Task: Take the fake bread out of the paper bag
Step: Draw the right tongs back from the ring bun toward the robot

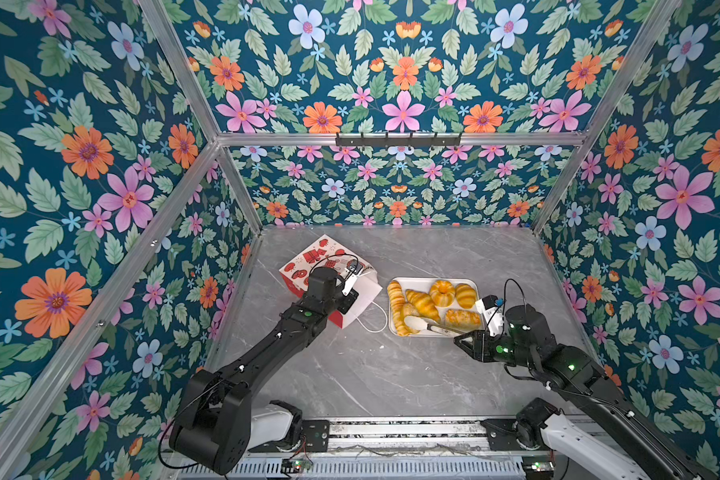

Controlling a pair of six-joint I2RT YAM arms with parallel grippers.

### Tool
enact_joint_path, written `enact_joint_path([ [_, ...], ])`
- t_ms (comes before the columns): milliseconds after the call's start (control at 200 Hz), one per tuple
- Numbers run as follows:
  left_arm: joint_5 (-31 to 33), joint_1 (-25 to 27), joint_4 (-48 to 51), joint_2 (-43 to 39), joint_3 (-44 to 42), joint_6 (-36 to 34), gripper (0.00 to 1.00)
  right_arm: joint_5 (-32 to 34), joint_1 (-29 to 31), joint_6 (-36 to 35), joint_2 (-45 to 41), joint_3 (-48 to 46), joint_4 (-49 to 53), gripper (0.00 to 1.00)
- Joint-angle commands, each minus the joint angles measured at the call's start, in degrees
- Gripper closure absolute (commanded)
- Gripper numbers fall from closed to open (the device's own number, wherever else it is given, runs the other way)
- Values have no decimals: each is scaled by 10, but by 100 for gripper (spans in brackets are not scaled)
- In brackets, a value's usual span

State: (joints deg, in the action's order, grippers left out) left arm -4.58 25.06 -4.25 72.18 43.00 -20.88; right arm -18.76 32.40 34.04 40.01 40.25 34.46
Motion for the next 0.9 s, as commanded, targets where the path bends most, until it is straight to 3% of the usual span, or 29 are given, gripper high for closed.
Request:
enact_joint_path([
  [0, -6, -1, -11, 2, 0, 5, 100, 2, 0, -18, 9, 6, -24, 68],
  [360, -4, -1, -11, 2, 0, 4, 100, 13, 0, -70, 56, 36, -27, 68],
  [895, 3, -1, -11, -1, -4, 4, 100, -36, 0, -138, 151, 88, -16, 70],
])
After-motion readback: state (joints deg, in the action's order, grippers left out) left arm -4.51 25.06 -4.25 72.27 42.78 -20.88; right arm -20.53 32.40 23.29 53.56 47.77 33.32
